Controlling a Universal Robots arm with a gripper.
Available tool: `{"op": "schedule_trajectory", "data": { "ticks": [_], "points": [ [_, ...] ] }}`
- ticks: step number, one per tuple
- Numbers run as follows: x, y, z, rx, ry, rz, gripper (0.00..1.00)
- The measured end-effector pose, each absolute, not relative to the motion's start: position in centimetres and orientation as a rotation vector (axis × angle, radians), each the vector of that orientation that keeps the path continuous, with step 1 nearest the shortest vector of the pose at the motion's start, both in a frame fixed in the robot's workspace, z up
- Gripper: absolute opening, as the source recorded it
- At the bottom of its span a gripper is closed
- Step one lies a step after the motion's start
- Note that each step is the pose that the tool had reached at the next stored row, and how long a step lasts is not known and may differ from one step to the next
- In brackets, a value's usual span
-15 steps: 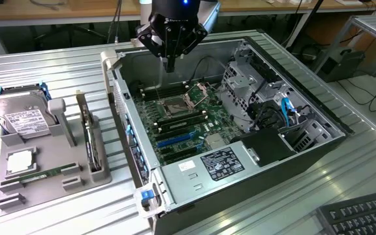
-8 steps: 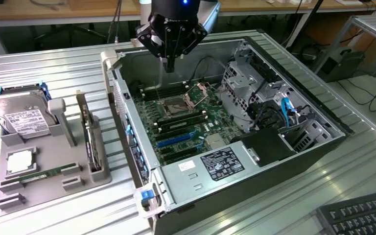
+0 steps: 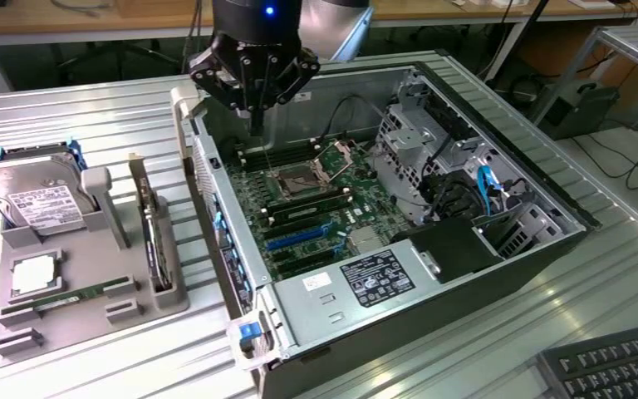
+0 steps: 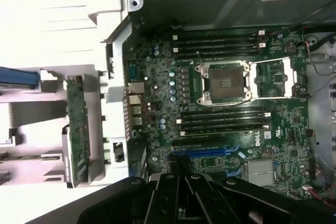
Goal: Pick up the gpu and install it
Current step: 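Reach for the gpu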
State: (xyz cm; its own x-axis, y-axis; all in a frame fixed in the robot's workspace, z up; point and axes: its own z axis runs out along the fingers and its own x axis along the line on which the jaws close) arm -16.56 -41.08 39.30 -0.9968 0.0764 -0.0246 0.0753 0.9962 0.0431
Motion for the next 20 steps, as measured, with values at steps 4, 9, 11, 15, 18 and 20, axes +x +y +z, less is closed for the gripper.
{"op": "schedule_trajectory", "data": {
  "ticks": [4,9,11,15,18,20],
  "points": [
    [-18.7,-41.3,39.2,0.118,3.112,0.058,0.13],
    [-21.5,-41.4,38.8,0.118,3.112,0.045,0.13],
    [-22.5,-41.4,38.6,0.118,3.112,0.041,0.13],
    [-24.4,-41.4,38.2,0.118,3.112,0.034,0.13],
    [-26.1,-41.4,37.8,0.118,3.112,0.028,0.13],
    [-27.0,-41.4,37.6,0.117,3.112,0.027,0.13]
  ]
}}
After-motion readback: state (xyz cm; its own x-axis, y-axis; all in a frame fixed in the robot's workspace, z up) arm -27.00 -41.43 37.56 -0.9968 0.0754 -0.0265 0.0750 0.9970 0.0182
